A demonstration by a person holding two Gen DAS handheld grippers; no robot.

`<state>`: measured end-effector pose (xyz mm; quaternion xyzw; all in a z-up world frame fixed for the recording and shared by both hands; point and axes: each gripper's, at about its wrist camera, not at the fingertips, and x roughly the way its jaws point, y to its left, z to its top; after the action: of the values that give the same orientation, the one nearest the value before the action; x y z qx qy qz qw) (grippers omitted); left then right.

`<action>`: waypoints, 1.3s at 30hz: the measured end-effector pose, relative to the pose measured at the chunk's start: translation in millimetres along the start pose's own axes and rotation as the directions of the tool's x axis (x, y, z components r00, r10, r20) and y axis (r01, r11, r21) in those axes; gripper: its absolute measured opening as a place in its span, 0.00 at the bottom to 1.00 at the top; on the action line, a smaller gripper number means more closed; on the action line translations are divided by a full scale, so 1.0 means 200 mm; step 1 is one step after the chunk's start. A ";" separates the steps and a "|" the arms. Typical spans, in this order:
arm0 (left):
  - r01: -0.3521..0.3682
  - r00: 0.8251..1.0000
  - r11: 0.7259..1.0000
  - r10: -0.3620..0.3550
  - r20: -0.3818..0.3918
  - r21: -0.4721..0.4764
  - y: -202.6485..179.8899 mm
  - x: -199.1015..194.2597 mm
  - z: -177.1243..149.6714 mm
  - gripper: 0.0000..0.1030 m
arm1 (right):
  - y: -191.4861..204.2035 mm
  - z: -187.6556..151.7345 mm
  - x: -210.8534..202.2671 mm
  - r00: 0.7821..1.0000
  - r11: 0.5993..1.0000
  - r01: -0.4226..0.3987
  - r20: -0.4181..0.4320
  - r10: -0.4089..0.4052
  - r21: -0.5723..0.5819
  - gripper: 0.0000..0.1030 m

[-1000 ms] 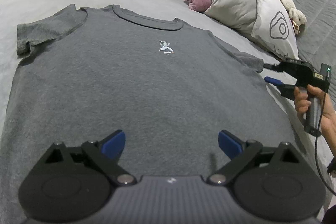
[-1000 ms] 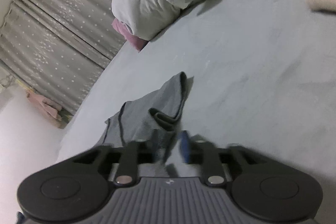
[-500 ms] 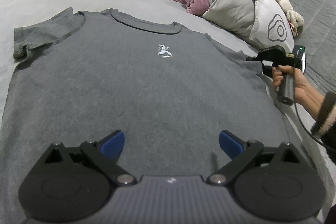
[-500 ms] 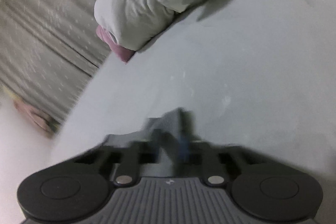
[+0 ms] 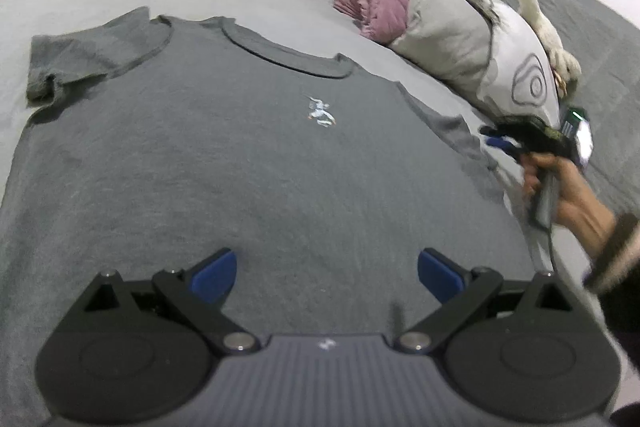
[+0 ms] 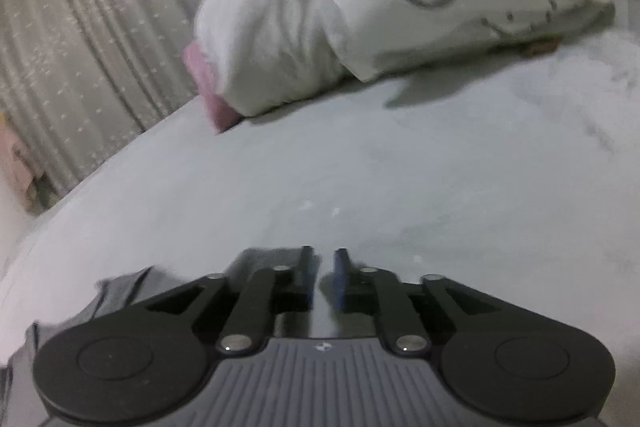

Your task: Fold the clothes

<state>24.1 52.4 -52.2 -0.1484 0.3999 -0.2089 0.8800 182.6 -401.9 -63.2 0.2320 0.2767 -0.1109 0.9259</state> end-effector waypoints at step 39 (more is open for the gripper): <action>-0.562 0.824 0.825 0.554 0.118 0.053 0.27 -0.88 -0.29 1.00 | -0.24 -0.76 -1.38 0.951 0.981 0.133 -0.261 -0.167 -0.142 0.65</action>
<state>-110.9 179.3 -0.1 0.0027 0.3730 0.0483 0.9266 -131.1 -348.1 -38.0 0.1659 0.4240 -0.1311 0.8806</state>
